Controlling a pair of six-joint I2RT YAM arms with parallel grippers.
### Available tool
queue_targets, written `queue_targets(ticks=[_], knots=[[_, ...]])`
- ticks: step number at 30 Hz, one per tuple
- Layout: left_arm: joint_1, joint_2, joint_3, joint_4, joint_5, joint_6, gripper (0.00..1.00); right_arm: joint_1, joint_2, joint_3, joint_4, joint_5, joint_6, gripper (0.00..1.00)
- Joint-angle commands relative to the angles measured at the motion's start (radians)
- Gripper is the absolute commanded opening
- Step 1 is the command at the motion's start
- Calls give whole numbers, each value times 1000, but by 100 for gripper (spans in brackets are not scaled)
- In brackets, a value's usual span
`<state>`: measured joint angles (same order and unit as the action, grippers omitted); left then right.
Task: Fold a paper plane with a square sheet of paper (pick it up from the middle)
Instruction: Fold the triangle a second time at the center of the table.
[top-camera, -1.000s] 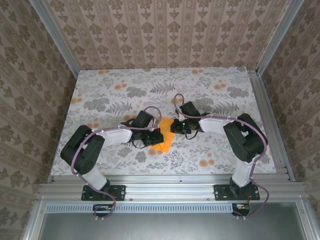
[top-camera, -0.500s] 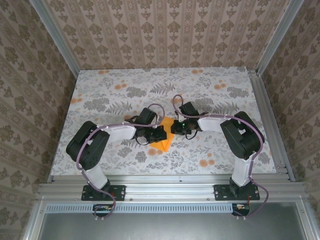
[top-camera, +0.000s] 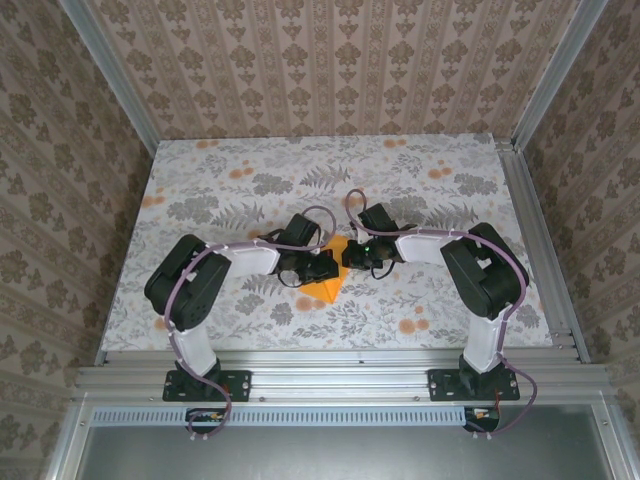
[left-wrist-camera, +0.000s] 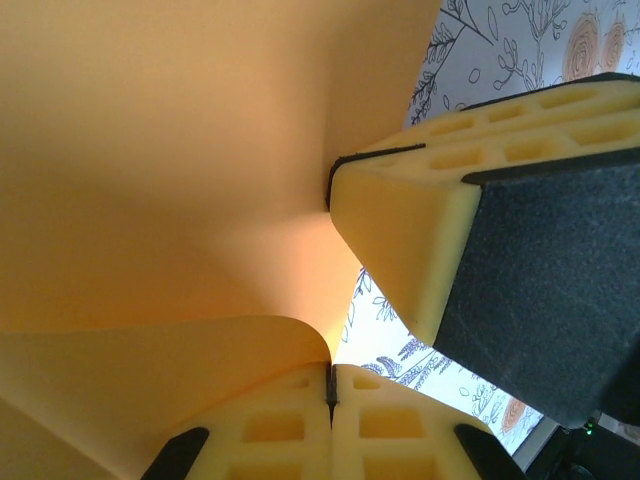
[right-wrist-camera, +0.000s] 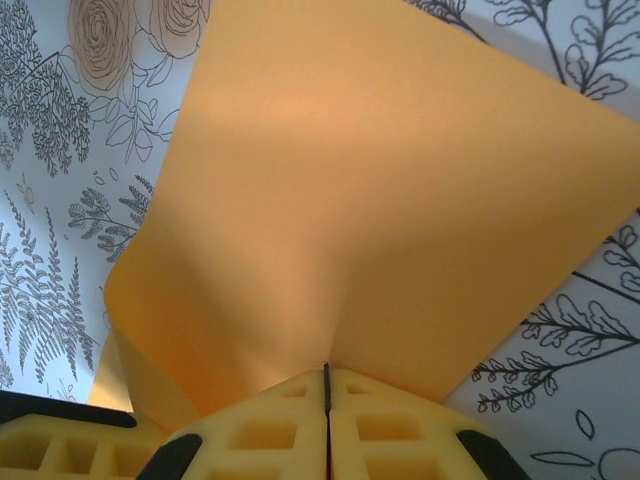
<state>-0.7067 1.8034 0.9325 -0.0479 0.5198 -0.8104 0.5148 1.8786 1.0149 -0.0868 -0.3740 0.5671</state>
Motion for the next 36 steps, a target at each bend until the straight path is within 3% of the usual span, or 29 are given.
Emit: queue_targets(ticks=[1, 28, 36], knots=[[-7, 24, 23, 18, 5, 10, 5, 5, 24, 2, -33, -19, -14, 10], [-17, 93, 17, 61, 17, 1, 6, 7, 14, -9, -29, -22, -15, 10], [-16, 110, 9, 50, 5, 21, 11, 7, -7, -13, -34, -17, -13, 10]])
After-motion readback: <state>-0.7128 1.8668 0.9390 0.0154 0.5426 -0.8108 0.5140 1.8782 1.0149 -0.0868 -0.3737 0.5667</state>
